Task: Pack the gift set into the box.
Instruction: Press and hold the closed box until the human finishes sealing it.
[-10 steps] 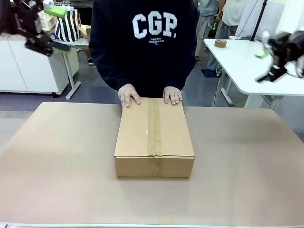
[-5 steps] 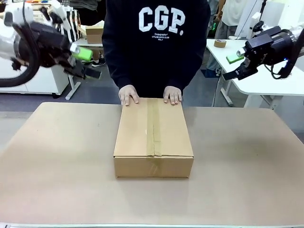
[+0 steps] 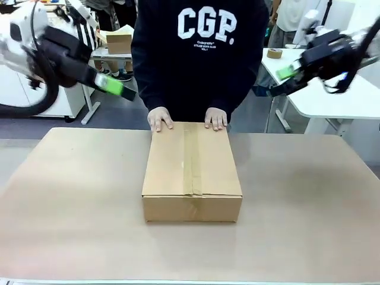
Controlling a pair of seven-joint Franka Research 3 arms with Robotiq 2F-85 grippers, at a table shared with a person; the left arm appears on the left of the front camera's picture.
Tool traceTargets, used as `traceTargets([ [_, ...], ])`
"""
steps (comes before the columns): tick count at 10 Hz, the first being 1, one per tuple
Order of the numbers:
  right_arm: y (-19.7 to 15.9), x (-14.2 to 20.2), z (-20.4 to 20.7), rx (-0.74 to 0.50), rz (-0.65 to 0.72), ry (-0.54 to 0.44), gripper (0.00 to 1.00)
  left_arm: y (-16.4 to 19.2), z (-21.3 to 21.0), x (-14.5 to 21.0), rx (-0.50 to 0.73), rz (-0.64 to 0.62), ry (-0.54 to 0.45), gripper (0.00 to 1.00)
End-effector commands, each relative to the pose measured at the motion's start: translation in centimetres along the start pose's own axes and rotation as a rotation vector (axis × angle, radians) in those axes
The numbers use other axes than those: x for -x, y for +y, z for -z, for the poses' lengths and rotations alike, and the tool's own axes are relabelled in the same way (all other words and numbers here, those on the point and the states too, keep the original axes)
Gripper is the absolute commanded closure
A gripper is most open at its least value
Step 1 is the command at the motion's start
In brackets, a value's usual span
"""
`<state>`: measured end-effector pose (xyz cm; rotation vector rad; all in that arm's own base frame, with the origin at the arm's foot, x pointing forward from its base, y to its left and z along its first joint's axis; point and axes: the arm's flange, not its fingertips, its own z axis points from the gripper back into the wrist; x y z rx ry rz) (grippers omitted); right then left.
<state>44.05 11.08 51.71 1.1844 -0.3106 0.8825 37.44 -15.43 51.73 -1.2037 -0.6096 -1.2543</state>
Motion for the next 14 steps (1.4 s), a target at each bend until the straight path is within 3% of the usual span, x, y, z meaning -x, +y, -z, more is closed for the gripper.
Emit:
traceTargets([
  [1, -0.9, 2.5, 5.4, -0.102, -0.669, -0.082, 0.0, 2.1, 1.9, 3.5, -0.099, 0.64, -0.009, 0.0],
  [2, -1.2, 4.1, 7.5, -0.033, -0.74, -0.031, 0.0, 2.4, 2.3, 4.3, -0.099, 0.619, -0.016, 0.0],
  [3, -1.6, 6.4, 9.7, 0.155, -0.785, 0.025, 0.0, 2.8, 1.9, 4.6, -0.107, 0.55, -0.067, 0.0],
  [4, -2.8, 8.1, 10.4, 0.38, -0.696, 0.146, 0.0, 3.5, 1.0, 4.9, -0.133, 0.411, -0.144, 0.0],
  [5, -0.9, 3.6, 8.5, 0.047, -0.474, 0.066, 0.0, 2.4, 2.0, 3.5, -0.113, 0.44, 0.022, 0.0],
  [6, -0.9, 3.6, 8.5, 0.047, -0.474, 0.066, 0.0, 2.4, 2.0, 3.5, -0.113, 0.44, 0.022, 0.0],
  [7, -2.2, 6.6, 9.9, 0.147, -0.598, 0.134, 0.0, 3.3, 1.4, 4.6, -0.143, 0.461, -0.034, 0.0],
  [8, -2.7, 7.1, 13.1, 0.094, -0.744, 0.207, 0.0, 4.0, 3.5, 5.9, -0.149, 0.578, -0.042, 0.0],
  [9, -4.4, 8.3, 15.3, 0.099, -0.773, 0.168, 0.0, 5.2, 5.3, 8.1, -0.087, 0.512, -0.04, 0.0],
  [12, -9.0, 10.5, 17.0, 0.035, -0.743, 0.107, 0.0, 7.3, 7.9, 11.1, -0.086, 0.562, -0.095, 0.0],
  [14, -10.2, 11.1, 16.6, 0.106, -0.717, 0.006, 0.0, 8.1, 9.7, 12.7, -0.09, 0.563, -0.065, 0.0],
])
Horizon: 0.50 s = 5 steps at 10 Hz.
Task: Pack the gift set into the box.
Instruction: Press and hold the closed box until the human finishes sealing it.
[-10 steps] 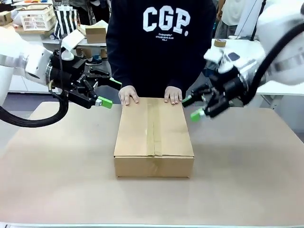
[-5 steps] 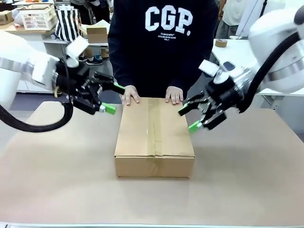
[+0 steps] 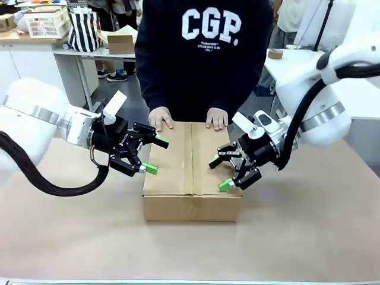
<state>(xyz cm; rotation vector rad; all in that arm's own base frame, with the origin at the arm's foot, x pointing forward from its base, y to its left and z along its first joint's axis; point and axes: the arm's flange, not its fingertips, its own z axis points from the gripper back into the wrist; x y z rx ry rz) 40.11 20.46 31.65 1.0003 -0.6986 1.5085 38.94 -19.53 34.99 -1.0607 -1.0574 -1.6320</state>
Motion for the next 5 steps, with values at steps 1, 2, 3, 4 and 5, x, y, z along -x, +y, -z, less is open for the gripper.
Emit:
traceTargets([
  [1, -0.6, 0.4, -1.4, 0.14, -0.015, -0.065, 0.0, 0.5, 1.3, 1.1, -0.038, 0.04, 0.019, 0.0],
  [2, -0.6, 0.5, -2.4, 0.197, -0.007, -0.059, 0.0, 0.7, 1.6, 2.2, -0.044, 0.023, 0.018, 0.0],
  [3, -0.5, 0.4, -2.7, 0.22, -0.011, -0.047, 0.0, 1.0, 1.8, 3.0, -0.052, -0.002, -0.007, 0.0],
  [4, -0.6, 0.5, -2.7, 0.24, -0.009, -0.02, 0.0, 1.3, 1.9, 3.8, -0.091, -0.003, 0.008, 0.0],
  [5, -0.6, 0.4, -2.7, 0.284, -0.013, 0.006, 0.0, 1.6, 2.1, 4.6, -0.141, 0.017, 0.05, 0.0],
])
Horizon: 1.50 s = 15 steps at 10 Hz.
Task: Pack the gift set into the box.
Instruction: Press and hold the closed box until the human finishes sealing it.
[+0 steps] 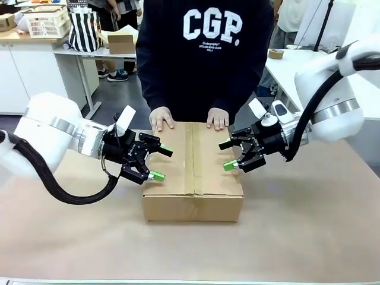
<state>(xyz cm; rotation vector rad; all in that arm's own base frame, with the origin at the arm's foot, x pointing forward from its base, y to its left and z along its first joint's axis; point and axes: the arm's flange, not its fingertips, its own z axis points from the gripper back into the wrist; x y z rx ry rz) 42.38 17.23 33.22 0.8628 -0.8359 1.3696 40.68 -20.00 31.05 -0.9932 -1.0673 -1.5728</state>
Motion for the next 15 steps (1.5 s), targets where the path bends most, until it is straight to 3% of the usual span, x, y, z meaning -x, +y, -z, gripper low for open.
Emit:
traceTargets([
  [1, 1.0, 0.1, 1.4, 0.102, -0.053, 0.049, 0.0, 0.6, 1.1, 1.0, -0.102, 0.054, 0.014, 0.0],
  [3, 1.0, 0.0, 2.1, 0.116, -0.071, 0.065, 0.0, 0.7, 1.4, 1.4, -0.107, 0.031, 0.014, 0.0],
  [6, 0.4, 0.3, 3.2, 0.024, -0.046, 0.057, 0.0, 0.7, 1.3, 1.5, -0.04, -0.035, 0.022, 0.0],
  [9, -0.6, 1.7, 2.8, -0.044, 0.03, -0.032, 0.0, 1.0, 1.1, 1.9, -0.005, -0.118, 0.081, 0.0],
  [13, -0.6, 2.4, 3.5, -0.057, 0.037, 0.022, 0.0, 1.1, 1.2, 2.1, -0.037, -0.108, 0.115, 0.0],
  [14, -0.4, 1.2, 2.8, -0.052, 0.043, -0.034, 0.0, 1.3, 1.0, 1.0, -0.037, -0.125, 0.041, 0.0],
  [15, -0.4, 1.2, 2.8, -0.052, 0.043, -0.034, 0.0, 1.3, 1.0, 1.0, -0.037, -0.125, 0.041, 0.0],
])
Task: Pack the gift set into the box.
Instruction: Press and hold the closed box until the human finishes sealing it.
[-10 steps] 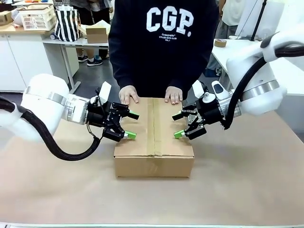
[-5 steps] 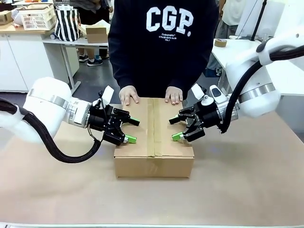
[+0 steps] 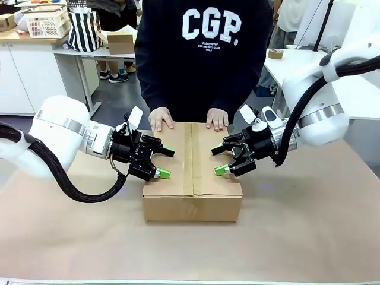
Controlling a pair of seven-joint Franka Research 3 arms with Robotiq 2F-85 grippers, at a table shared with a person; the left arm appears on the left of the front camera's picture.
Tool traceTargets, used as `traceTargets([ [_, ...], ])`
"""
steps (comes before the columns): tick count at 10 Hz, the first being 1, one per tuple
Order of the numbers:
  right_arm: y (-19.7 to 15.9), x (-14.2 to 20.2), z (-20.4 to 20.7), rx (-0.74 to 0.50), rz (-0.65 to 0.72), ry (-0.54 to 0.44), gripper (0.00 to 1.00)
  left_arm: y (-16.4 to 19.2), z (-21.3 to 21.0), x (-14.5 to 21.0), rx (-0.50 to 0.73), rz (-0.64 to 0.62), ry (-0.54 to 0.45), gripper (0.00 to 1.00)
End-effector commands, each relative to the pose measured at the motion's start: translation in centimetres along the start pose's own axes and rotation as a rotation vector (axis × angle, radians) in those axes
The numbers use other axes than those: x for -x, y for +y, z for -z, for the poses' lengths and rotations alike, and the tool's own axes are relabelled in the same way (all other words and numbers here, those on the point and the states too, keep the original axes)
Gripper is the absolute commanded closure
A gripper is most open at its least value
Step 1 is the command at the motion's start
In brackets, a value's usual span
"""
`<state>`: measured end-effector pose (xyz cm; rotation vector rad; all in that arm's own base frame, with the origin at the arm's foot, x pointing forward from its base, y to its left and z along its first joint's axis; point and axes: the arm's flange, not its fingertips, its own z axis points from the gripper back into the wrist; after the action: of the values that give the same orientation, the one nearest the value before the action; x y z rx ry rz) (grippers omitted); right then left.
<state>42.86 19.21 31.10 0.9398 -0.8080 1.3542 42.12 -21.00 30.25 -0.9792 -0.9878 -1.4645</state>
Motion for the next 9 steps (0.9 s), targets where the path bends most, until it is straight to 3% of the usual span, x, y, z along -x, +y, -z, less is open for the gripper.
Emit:
traceTargets([
  [1, 0.05, 0.24, 0.04, 0.002, 0.007, -0.001, 0.0, -0.05, 0.0, 0.19, 0.0, -0.004, 0.002, 0.0],
  [9, 0.05, 0.24, 0.04, 0.002, 0.007, -0.001, 0.0, -0.05, 0.0, 0.19, 0.0, -0.004, 0.002, 0.0],
])
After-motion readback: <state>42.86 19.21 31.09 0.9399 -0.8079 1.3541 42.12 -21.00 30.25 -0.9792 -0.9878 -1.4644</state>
